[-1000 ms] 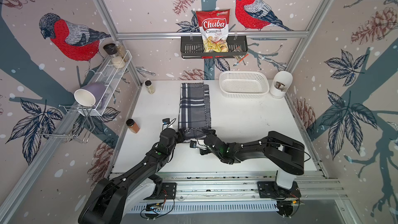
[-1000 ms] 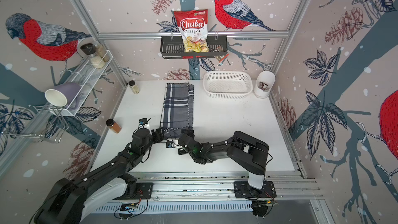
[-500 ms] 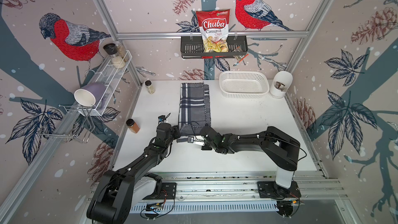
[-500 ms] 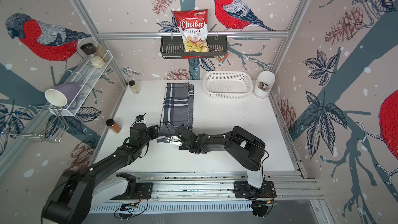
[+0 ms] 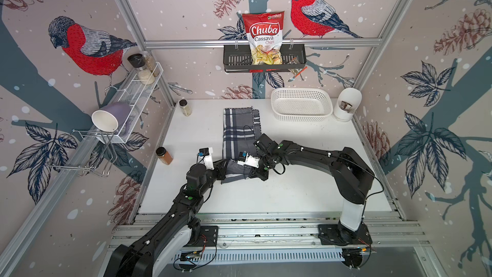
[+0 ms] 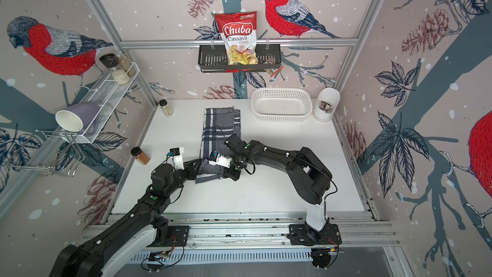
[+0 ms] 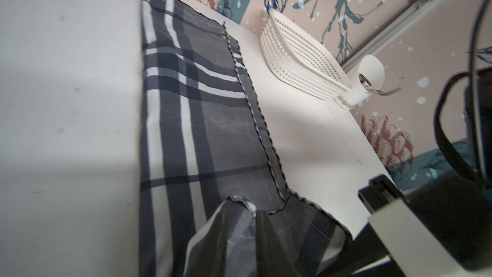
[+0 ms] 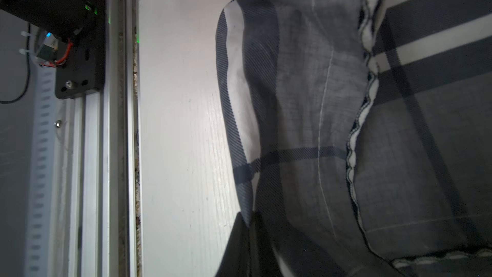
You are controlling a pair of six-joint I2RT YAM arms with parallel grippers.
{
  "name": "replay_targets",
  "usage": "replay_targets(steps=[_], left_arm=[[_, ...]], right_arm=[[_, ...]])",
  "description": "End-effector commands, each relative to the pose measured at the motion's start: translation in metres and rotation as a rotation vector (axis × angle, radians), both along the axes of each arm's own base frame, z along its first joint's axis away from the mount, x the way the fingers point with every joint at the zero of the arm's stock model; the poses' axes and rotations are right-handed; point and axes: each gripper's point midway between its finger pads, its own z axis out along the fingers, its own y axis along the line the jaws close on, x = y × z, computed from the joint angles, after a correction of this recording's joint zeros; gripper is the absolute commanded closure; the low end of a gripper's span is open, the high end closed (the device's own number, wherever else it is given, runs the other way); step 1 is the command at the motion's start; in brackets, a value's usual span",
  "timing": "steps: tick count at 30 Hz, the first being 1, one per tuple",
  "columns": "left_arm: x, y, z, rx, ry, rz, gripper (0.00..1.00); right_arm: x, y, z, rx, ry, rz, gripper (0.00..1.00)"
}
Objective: Roll up the pillowcase
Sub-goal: Roll the pillowcase at the center of the board.
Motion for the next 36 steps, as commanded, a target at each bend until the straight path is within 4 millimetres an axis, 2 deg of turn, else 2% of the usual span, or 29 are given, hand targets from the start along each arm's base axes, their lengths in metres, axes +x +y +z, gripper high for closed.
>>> replay_targets(steps=[1, 3, 5, 12, 15, 21, 24, 27, 29, 33, 36], left_arm=[[-0.002, -0.033, 0.036, -0.031, -0.142, -0.151, 0.98], [-0.002, -0.042, 0.036, -0.040, -0.141, -0.188, 1.00], [0.003, -0.041, 0.024, -0.023, -0.102, -0.170, 1.00], [0.014, -0.038, -0.045, 0.102, 0.140, -0.142, 1.00], [0.016, -0.027, -0.071, 0.141, 0.229, -0.076, 1.00], [0.024, 0.001, -0.089, 0.174, 0.300, 0.066, 1.00], [0.029, 0.005, -0.097, 0.154, 0.342, 0.075, 1.00], [0.036, 0.006, -0.100, 0.154, 0.367, 0.085, 1.00], [0.039, 0.001, -0.094, 0.136, 0.361, 0.063, 1.00], [0.042, -0.002, -0.062, 0.079, 0.294, 0.061, 1.00], [0.041, 0.011, -0.035, 0.060, 0.237, 0.128, 1.00]], right_arm=[[-0.019, -0.007, 0.000, -0.018, 0.127, 0.021, 0.99], [-0.015, -0.009, -0.005, -0.030, 0.136, 0.008, 0.99], [-0.010, -0.010, -0.009, -0.040, 0.124, -0.010, 0.99], [0.002, -0.006, -0.002, -0.002, 0.081, -0.057, 1.00], [0.000, -0.006, 0.002, 0.012, 0.084, -0.058, 1.00], [-0.009, -0.012, -0.003, 0.013, 0.112, -0.068, 1.00], [-0.016, -0.014, -0.003, 0.030, 0.140, -0.062, 1.00], [-0.019, -0.014, 0.002, 0.052, 0.156, -0.072, 1.00], [-0.020, -0.012, 0.008, 0.073, 0.176, -0.077, 1.00], [-0.025, -0.007, 0.023, 0.087, 0.250, -0.082, 1.00], [-0.025, -0.006, 0.028, 0.074, 0.301, -0.084, 1.00]])
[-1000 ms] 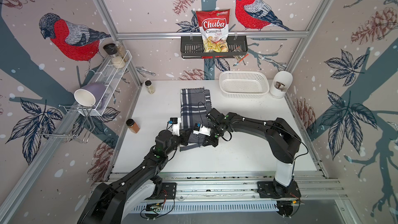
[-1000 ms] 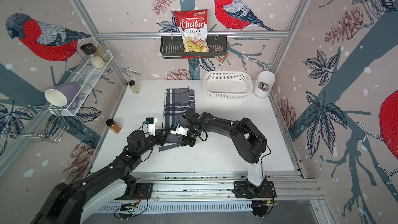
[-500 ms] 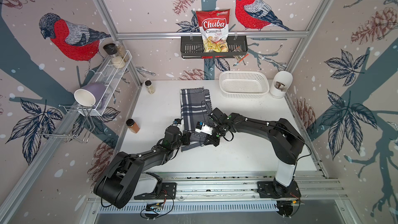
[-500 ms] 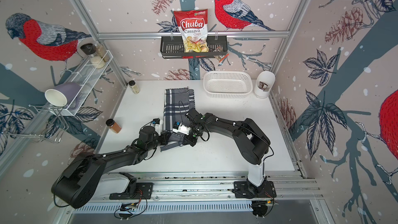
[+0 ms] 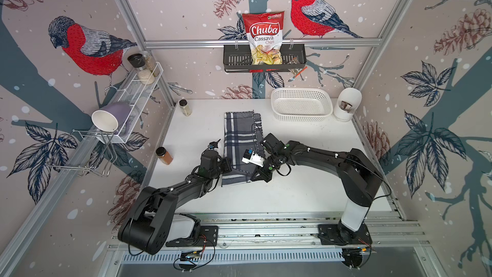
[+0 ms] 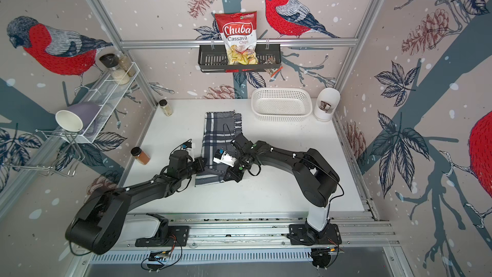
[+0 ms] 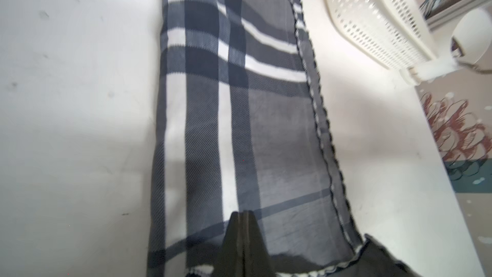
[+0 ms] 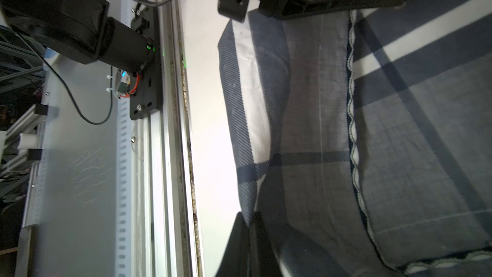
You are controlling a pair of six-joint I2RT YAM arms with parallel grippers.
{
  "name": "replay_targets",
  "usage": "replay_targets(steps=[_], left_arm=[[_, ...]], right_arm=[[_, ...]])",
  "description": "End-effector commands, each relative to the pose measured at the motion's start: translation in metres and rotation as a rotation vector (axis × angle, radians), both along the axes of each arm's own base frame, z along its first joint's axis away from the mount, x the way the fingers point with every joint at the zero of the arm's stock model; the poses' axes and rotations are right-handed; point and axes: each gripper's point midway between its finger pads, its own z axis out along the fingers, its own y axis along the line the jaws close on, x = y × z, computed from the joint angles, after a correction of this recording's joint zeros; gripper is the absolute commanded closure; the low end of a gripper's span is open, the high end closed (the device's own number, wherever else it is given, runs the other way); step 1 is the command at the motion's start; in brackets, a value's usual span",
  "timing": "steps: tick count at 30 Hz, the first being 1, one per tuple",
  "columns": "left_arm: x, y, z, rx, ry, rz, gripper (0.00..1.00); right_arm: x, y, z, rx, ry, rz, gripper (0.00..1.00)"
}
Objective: Roll up the pillowcase
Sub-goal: Roll the pillowcase at the center of the board.
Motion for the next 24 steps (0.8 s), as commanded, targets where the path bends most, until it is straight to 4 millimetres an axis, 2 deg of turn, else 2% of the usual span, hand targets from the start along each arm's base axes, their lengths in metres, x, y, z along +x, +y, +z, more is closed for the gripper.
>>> replay_targets(steps=[1, 3, 5, 8, 10, 14, 19, 22, 24], left_arm=[[-0.002, 0.016, 0.023, -0.014, -0.043, 0.077, 1.00], [-0.007, 0.024, 0.040, -0.020, -0.100, 0.099, 1.00], [-0.012, 0.028, 0.055, -0.017, -0.174, 0.098, 0.90], [-0.023, 0.024, 0.060, -0.028, -0.233, 0.047, 0.72], [-0.029, 0.017, 0.054, -0.051, -0.229, 0.003, 0.66], [-0.029, 0.014, 0.036, -0.055, -0.193, -0.008, 0.62], [-0.024, 0.013, 0.033, -0.043, -0.208, -0.007, 0.48], [-0.020, 0.015, 0.023, -0.017, -0.192, -0.002, 0.48], [-0.017, 0.015, 0.015, -0.007, -0.173, 0.005, 0.48]], right_arm=[[-0.008, 0.000, 0.008, 0.003, 0.122, 0.010, 1.00], [0.001, 0.001, 0.010, -0.005, 0.166, -0.005, 1.00], [0.013, 0.002, 0.009, -0.008, 0.216, -0.037, 1.00], [0.033, 0.002, 0.000, -0.029, 0.266, -0.070, 1.00], [0.045, 0.003, -0.007, -0.042, 0.286, -0.084, 1.00], [0.069, 0.007, -0.011, -0.030, 0.293, -0.104, 1.00], [0.099, 0.007, -0.023, -0.055, 0.278, -0.154, 0.95], [0.111, 0.005, -0.032, -0.077, 0.279, -0.179, 0.91], [0.116, 0.006, -0.037, -0.087, 0.275, -0.188, 0.85]])
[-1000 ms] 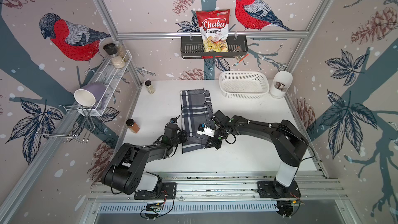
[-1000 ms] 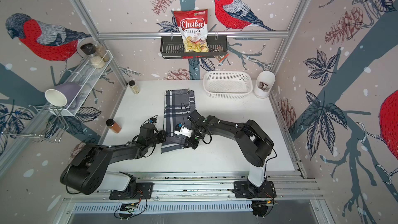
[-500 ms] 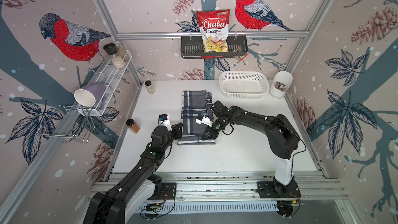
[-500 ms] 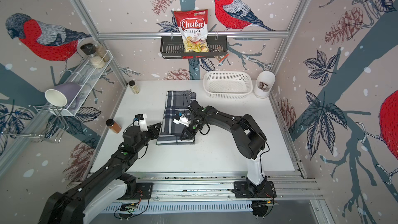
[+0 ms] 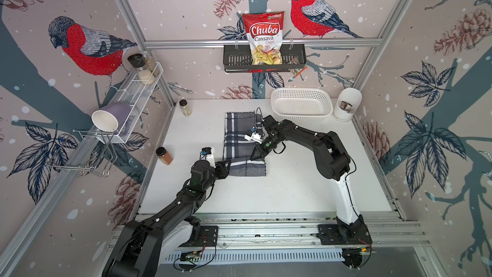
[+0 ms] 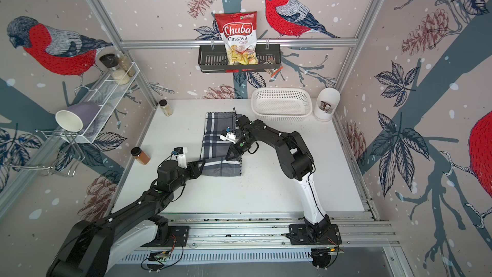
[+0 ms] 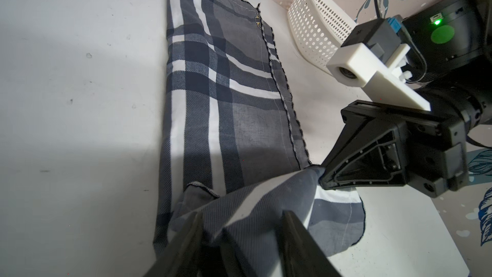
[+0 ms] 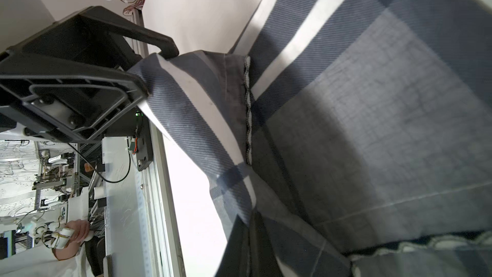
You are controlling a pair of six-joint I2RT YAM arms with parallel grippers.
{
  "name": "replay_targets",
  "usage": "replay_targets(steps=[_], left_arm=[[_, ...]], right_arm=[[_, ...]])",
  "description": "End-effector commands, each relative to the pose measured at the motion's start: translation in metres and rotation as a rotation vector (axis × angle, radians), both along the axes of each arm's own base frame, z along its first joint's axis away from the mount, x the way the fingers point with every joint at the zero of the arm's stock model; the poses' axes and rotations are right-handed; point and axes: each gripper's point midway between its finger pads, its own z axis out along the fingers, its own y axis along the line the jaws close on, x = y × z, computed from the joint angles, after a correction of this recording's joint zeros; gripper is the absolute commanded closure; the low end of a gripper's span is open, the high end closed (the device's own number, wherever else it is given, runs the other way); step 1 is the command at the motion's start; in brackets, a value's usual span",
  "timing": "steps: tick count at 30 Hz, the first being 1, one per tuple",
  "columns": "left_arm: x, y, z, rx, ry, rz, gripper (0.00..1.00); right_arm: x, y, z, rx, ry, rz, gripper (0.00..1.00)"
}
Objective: Roll up the pillowcase
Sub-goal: Roll the pillowcase at the center of the board.
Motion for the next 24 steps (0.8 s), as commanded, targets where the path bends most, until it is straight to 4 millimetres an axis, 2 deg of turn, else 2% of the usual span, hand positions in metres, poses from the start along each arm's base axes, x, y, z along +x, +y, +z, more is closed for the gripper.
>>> replay_targets(steps=[1, 3, 4, 6, 9, 11, 14, 16, 18, 20, 21, 24], left_arm=[[0.011, 0.000, 0.004, 0.012, -0.044, 0.006, 0.49], [0.012, -0.003, 0.000, 0.009, -0.038, -0.002, 0.51], [0.014, -0.001, -0.003, 0.018, -0.032, 0.007, 0.53], [0.017, 0.004, -0.011, 0.043, -0.003, 0.038, 0.63], [0.022, 0.008, -0.021, 0.054, 0.032, 0.071, 0.66], [0.026, 0.008, -0.026, 0.067, 0.055, 0.076, 0.68], [0.031, 0.006, -0.028, 0.073, 0.069, 0.075, 0.68], [0.033, 0.005, -0.028, 0.075, 0.072, 0.071, 0.68], [0.034, 0.002, -0.030, 0.075, 0.076, 0.057, 0.68], [0.035, 0.001, -0.032, 0.075, 0.088, 0.050, 0.68], [0.036, -0.001, -0.033, 0.074, 0.093, 0.045, 0.68], [0.035, -0.002, -0.034, 0.069, 0.098, 0.040, 0.68]], right_arm=[[0.004, -0.001, -0.007, -0.032, 0.006, -0.008, 0.83], [0.008, 0.003, -0.008, -0.027, -0.001, -0.013, 0.76], [0.009, 0.005, -0.008, -0.027, -0.006, -0.016, 0.76], [0.013, 0.005, -0.008, -0.036, -0.022, -0.034, 0.70], [0.021, 0.004, 0.002, -0.043, -0.116, -0.066, 0.47], [0.022, 0.003, 0.017, -0.046, -0.261, -0.082, 0.35], [0.018, -0.003, 0.054, -0.064, -0.635, -0.150, 0.14], [0.003, -0.011, 0.081, -0.040, -0.954, -0.198, 0.03], [-0.043, -0.016, 0.094, 0.060, -1.234, -0.122, 0.00], [-0.076, -0.019, 0.094, 0.113, -1.412, -0.053, 0.00], [-0.085, -0.019, 0.094, 0.101, -1.473, -0.048, 0.00], [-0.087, -0.014, 0.079, -0.027, -1.534, -0.031, 0.00]])
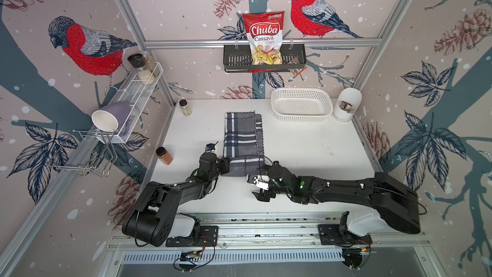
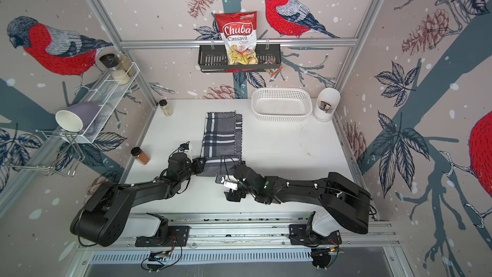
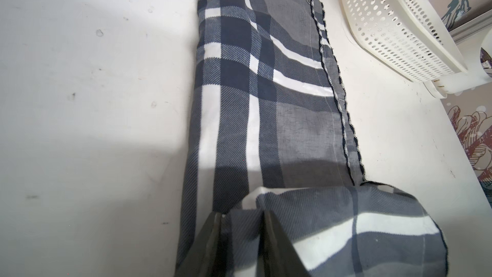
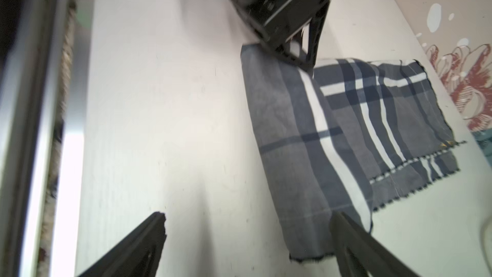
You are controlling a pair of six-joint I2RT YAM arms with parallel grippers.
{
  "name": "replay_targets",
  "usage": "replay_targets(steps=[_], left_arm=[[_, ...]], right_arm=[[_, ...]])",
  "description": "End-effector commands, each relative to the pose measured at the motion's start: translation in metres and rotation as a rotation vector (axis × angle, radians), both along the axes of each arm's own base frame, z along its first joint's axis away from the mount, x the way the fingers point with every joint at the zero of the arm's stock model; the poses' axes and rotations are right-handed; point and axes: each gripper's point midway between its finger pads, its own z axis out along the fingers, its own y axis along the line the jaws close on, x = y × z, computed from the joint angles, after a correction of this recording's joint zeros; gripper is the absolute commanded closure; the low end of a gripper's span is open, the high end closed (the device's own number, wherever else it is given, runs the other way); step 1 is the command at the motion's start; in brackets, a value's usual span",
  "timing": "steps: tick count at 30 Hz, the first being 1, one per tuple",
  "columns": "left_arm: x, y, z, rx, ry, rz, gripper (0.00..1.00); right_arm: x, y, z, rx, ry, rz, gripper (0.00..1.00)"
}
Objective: Roll up the pillowcase
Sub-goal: Roll the pillowcase at the center of the board.
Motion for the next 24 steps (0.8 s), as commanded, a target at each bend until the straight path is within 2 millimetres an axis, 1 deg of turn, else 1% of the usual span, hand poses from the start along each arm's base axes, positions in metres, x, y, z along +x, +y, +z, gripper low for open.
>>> replay_targets(steps=[1, 3, 5, 10, 15, 20, 22, 23, 24], left_arm=[[0.004, -0.005, 0.006, -0.011, -0.025, -0.020, 0.68], [0.005, -0.005, 0.008, -0.010, -0.027, -0.022, 0.68], [0.007, -0.005, 0.009, -0.009, -0.027, -0.020, 0.68], [0.011, -0.007, 0.017, -0.016, -0.039, -0.018, 0.68], [0.015, -0.009, 0.020, -0.025, -0.046, -0.019, 0.68], [0.015, -0.007, 0.017, -0.023, -0.039, -0.009, 0.68], [0.014, -0.006, 0.016, -0.020, -0.038, -0.007, 0.68], [0.013, -0.005, 0.016, -0.020, -0.035, 0.000, 0.68], [0.013, -0.002, 0.017, -0.021, -0.035, 0.010, 0.68]], right_arm=[[0.038, 0.016, 0.045, 0.069, -0.316, -0.142, 0.00], [0.046, 0.018, 0.026, -0.002, -0.349, -0.153, 0.01], [0.055, 0.020, 0.012, -0.040, -0.353, -0.158, 0.01], [0.069, 0.026, -0.021, -0.122, -0.277, -0.117, 0.05], [0.063, 0.039, -0.046, -0.173, -0.217, -0.052, 0.05], [0.051, 0.045, -0.065, -0.191, -0.166, -0.014, 0.05], [0.052, 0.044, -0.074, -0.209, -0.159, -0.018, 0.09], [0.054, 0.044, -0.079, -0.225, -0.156, -0.023, 0.14], [0.056, 0.043, -0.084, -0.238, -0.151, -0.025, 0.23]])
